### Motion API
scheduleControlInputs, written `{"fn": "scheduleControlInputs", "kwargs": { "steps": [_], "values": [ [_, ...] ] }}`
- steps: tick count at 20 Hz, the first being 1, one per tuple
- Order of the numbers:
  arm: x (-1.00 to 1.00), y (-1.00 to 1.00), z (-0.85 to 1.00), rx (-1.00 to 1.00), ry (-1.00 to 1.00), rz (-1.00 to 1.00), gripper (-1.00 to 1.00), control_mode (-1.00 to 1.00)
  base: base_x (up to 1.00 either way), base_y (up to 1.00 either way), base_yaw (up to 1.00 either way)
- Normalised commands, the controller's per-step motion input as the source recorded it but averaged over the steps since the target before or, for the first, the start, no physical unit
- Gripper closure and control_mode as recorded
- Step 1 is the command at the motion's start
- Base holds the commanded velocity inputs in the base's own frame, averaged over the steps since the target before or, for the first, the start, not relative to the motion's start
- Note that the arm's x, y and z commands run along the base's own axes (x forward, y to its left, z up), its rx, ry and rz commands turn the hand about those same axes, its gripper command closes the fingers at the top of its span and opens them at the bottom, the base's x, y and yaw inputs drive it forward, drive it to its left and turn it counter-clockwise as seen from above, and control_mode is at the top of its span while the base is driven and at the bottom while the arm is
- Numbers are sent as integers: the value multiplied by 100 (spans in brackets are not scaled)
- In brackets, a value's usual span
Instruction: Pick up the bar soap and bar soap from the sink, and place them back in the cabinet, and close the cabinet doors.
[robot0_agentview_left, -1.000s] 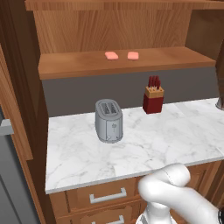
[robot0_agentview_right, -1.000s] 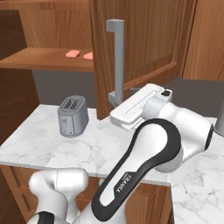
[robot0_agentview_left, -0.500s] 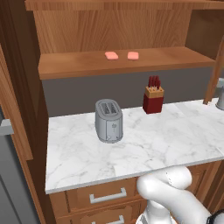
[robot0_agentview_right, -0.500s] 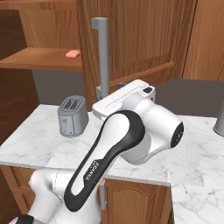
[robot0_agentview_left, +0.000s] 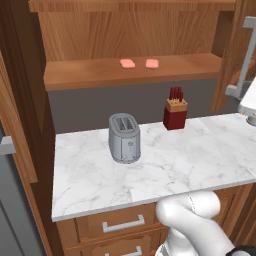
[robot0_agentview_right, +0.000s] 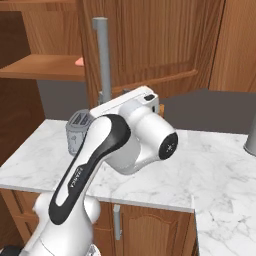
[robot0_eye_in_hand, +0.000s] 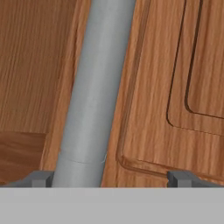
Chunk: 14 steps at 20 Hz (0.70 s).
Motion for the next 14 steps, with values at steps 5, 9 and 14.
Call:
{"fn": "scheduleControlInputs", "kwargs": {
  "steps": [5,9,14],
  "values": [
    [41,31,0,0,0,-10,-100,-100,0,0,0],
    [37,22,0,0,0,-8,-100,-100,0,0,0],
    [40,20,0,0,0,-7,-100,-100,0,0,0]
  ]
}}
